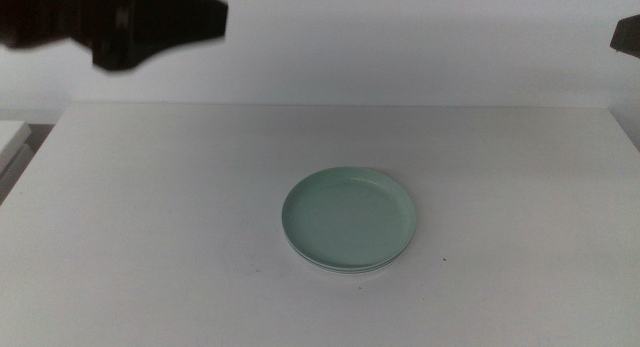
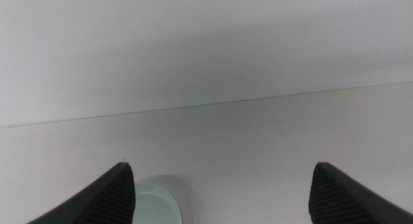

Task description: Stack the three bowls on top of each other.

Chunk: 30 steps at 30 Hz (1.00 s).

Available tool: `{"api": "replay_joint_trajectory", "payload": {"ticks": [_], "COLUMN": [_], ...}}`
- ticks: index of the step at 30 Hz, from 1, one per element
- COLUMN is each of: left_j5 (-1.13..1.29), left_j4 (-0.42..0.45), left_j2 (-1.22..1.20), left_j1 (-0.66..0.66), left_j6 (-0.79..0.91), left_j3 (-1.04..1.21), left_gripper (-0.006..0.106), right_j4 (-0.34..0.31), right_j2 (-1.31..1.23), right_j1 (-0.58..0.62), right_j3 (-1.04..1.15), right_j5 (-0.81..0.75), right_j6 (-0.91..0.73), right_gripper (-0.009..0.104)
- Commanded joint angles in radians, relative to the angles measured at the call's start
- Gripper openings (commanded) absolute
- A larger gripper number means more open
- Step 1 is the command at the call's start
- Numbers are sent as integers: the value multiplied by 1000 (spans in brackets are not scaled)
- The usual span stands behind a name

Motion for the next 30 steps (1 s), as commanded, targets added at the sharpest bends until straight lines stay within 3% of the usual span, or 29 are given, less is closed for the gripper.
{"api": "replay_joint_trajectory", "payload": {"ticks": [1, 3, 8, 12, 30], "left_j5": [-87, -163, -285, -328, -450], "left_j4": [5, 81, 507, 700, 704], "left_j2": [-13, -20, -35, -42, -102], "left_j1": [-1, -1, -1, -1, -1], "left_j6": [1, -48, -550, -634, -628], "left_j3": [3, 3, 3, 3, 39], "left_gripper": [94, 94, 94, 94, 94], "right_j4": [2, 2, 2, 2, 2], "right_j2": [-6, -6, -6, -6, -6], "right_j1": [-5, -5, -5, -5, -5], "right_j3": [2, 2, 2, 2, 2], "right_j5": [-11, -11, -11, -11, -11], "right_j6": [0, 0, 0, 0, 0], "right_gripper": [93, 93, 93, 93, 93]}}
